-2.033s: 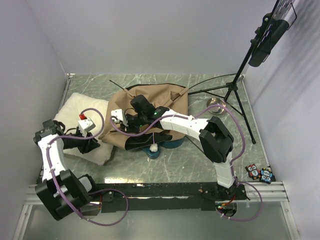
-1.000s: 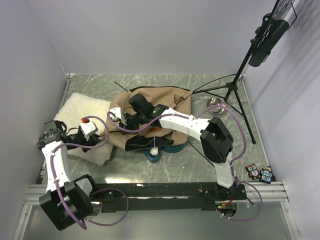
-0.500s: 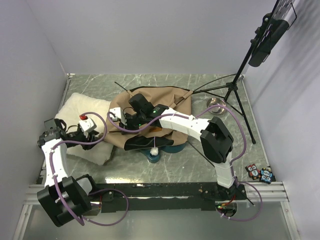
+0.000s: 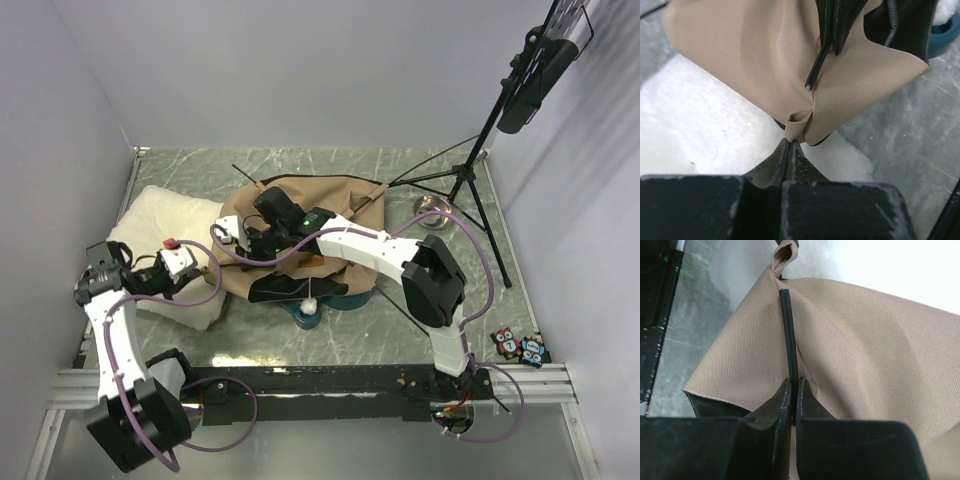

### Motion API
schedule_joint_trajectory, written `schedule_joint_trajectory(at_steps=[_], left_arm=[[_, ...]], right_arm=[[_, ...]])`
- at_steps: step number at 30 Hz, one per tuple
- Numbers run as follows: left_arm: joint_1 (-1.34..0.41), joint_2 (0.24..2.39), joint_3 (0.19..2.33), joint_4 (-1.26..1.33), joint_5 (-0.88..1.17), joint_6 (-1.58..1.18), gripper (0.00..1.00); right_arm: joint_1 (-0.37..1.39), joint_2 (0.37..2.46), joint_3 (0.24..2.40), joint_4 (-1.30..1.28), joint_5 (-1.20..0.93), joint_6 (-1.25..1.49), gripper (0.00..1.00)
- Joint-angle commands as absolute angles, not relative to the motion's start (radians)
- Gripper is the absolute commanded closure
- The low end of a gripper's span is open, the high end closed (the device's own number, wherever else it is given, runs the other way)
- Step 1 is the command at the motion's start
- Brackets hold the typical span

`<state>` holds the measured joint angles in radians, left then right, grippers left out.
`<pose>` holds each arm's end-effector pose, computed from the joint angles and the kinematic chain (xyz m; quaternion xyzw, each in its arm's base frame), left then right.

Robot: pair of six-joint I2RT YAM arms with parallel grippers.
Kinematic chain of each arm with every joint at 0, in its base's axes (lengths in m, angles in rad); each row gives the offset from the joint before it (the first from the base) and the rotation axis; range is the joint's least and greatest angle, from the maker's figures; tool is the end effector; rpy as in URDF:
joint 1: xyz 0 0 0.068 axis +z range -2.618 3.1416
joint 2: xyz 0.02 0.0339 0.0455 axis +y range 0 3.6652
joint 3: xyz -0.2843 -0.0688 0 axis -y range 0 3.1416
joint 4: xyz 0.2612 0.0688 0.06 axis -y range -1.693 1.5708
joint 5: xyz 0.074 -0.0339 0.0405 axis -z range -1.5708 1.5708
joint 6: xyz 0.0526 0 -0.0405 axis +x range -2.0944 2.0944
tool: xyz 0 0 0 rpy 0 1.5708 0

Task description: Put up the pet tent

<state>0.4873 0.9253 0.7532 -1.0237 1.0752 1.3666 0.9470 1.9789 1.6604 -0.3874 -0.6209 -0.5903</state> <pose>0.1567 0.0307 0.2628 0.4456 0.7230 -0.1739 0.4985 0.2605 0.4144 0.2739 -0.6930 0.5325 0.3438 0.3435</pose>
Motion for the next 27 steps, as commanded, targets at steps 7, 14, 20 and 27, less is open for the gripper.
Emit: schedule_joint_trajectory(at_steps=[7, 14, 20, 27], left_arm=[[0.477, 0.807, 0.753, -0.937, 1.040, 1.382, 0.99], [0.479, 0.801, 0.756, -0.920, 0.996, 1.388, 0.99], [0.477, 0.793, 0.795, -0.891, 0.947, 1.375, 0.99], [0.479, 0.784, 0.871, -0.842, 0.917, 1.278, 0.99]], right_arm=[[0.973, 1.953, 1.732, -0.489, -0.656, -0.450, 1.00], [0.966, 1.933, 1.759, -0.468, -0.669, -0.433, 1.00], [0.976, 1.999, 1.896, -0.532, -0.670, -0.429, 1.00], [0.988, 2.082, 2.005, -0.603, -0.657, -0.452, 1.00]])
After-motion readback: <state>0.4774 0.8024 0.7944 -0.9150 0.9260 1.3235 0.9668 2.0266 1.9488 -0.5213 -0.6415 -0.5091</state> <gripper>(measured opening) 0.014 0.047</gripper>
